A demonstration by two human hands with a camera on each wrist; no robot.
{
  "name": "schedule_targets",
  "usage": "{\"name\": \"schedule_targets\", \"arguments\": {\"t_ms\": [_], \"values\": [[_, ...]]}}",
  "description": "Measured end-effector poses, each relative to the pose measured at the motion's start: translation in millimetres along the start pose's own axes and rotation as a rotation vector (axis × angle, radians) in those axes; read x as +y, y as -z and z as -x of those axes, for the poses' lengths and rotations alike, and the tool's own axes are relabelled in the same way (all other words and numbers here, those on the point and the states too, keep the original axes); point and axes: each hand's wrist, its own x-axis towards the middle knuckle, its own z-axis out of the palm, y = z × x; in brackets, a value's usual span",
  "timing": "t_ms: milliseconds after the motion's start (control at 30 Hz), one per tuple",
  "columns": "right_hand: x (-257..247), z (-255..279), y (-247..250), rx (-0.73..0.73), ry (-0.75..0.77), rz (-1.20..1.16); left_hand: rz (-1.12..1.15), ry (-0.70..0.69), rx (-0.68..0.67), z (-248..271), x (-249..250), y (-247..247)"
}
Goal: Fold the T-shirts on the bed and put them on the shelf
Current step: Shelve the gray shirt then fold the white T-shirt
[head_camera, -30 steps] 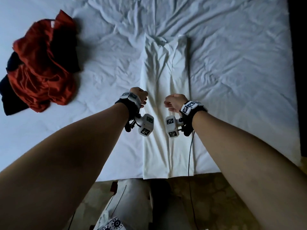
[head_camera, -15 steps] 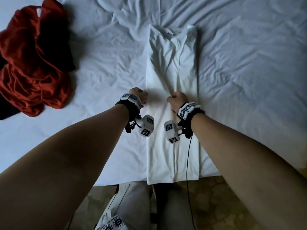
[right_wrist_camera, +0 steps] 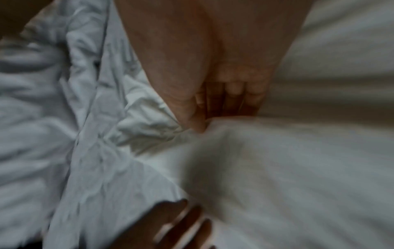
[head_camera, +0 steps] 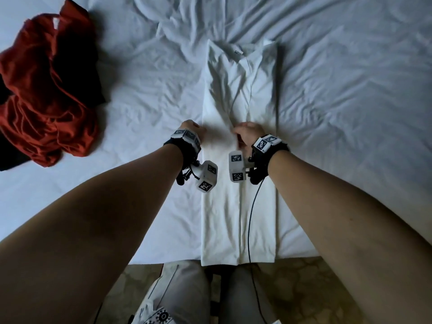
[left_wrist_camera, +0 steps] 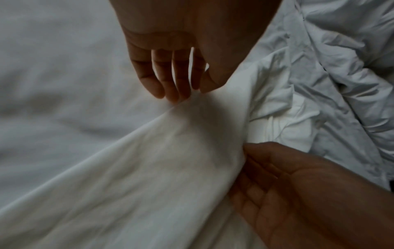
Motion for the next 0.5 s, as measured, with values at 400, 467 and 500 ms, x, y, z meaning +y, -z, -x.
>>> {"name": "schedule_targets", "arguments": {"t_ms": [400, 467, 500], "values": [[-81, -50, 46, 0.117, 0.386, 0.333, -0.072, -0.370, 0.238, -15, 130, 5], [-99, -60, 54, 0.139, 0.535, 0.398, -0.142, -0.446, 0.230, -23, 150, 4], [-107, -65, 57, 0.144, 0.607, 0.448, -0.195, -0.485, 0.207, -27, 158, 3]]}}
